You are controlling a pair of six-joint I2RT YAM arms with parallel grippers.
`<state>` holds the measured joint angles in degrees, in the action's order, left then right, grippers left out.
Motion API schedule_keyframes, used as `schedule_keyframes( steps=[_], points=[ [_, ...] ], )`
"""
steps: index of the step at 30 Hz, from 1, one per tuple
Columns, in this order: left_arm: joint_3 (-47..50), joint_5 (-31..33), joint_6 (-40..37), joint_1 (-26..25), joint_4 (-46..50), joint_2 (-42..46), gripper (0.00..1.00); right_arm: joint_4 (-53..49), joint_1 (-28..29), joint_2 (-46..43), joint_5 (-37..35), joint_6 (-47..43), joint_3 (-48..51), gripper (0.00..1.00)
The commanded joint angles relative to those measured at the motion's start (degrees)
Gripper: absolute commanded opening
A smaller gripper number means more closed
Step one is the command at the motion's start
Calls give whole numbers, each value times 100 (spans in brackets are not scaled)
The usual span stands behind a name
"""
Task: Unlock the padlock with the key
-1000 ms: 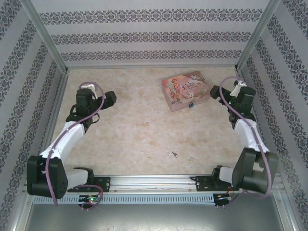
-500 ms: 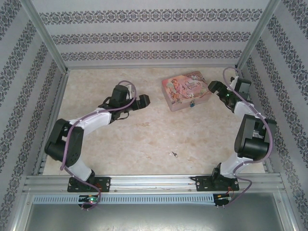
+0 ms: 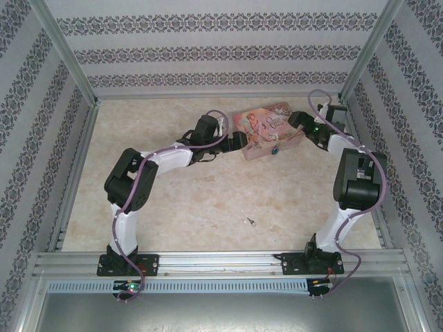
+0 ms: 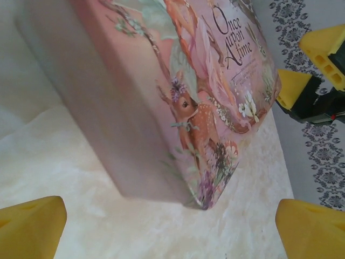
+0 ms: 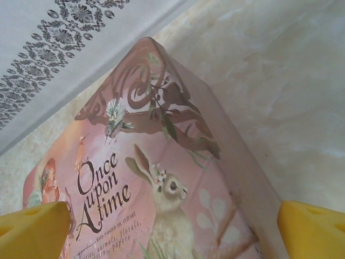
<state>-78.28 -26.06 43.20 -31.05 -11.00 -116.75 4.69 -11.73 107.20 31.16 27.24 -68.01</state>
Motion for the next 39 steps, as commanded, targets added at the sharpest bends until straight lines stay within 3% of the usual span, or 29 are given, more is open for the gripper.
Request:
schedule_keyframes(
  steps=[1,12,22,39],
  points=[
    [-357,-253,198,-68,-261,-280,100,-121,82,155,294,-214,-243,98],
    [-855,-307,40,-44,-22,-524,100,-170,349,-204,863,-432,231,98],
    [-264,-209,-78,170,1,36,100,-22,869,-943,1093,-422,1252,98],
    [832,92,-203,670,19,916,100,357,2485,-1981,397,227,2524,98]
  ],
)
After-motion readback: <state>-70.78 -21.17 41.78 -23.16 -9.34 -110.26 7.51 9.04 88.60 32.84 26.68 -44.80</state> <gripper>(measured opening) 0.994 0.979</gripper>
